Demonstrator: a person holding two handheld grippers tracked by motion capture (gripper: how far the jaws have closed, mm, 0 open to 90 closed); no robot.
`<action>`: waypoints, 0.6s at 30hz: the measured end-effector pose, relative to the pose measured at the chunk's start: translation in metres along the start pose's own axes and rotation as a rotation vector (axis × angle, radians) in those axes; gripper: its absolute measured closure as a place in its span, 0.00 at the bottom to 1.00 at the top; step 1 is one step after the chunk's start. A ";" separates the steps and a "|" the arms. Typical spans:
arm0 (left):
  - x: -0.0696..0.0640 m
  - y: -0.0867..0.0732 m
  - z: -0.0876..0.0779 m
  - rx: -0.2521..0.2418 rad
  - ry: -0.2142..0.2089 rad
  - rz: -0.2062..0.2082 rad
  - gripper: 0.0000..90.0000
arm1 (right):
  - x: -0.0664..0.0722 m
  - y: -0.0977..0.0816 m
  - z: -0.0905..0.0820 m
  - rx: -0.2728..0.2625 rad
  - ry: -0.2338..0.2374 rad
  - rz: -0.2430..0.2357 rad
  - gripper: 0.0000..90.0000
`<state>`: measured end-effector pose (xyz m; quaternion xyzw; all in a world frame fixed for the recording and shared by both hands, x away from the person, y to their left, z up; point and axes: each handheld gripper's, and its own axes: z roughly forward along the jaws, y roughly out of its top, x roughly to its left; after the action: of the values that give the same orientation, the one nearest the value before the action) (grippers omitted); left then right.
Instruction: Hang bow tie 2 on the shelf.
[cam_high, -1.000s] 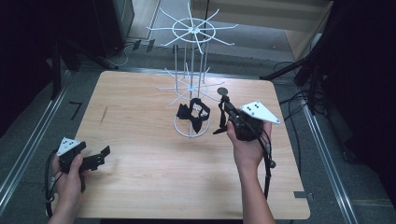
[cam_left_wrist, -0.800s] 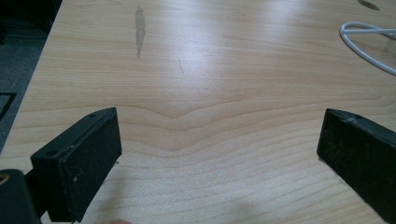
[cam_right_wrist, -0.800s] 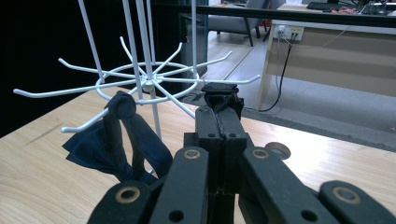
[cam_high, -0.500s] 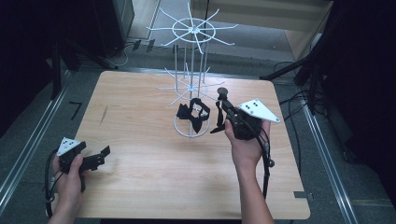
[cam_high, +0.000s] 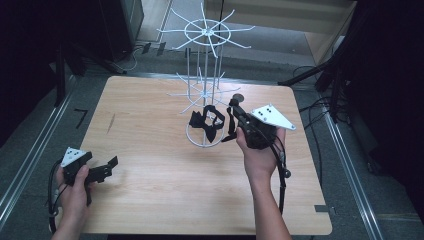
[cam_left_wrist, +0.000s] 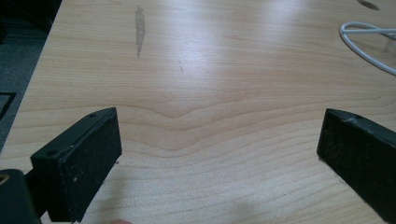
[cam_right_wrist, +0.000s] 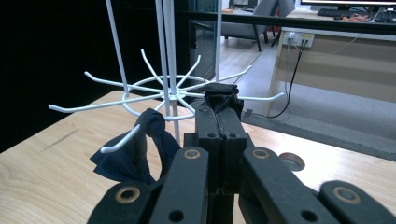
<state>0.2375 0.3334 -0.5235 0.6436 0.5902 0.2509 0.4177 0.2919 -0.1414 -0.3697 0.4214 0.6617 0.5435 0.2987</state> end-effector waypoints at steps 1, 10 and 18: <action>0.000 0.000 0.000 0.000 0.000 0.000 0.00 | 0.000 0.000 0.001 -0.001 0.002 -0.003 1.00; 0.000 0.000 0.000 0.000 0.000 0.001 0.00 | 0.004 -0.001 0.008 0.007 0.005 0.004 1.00; 0.000 0.000 0.000 -0.001 0.000 0.000 0.00 | 0.009 -0.004 0.017 0.016 0.009 -0.004 1.00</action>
<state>0.2375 0.3334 -0.5236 0.6435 0.5899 0.2512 0.4182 0.3013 -0.1262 -0.3766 0.4201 0.6680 0.5396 0.2934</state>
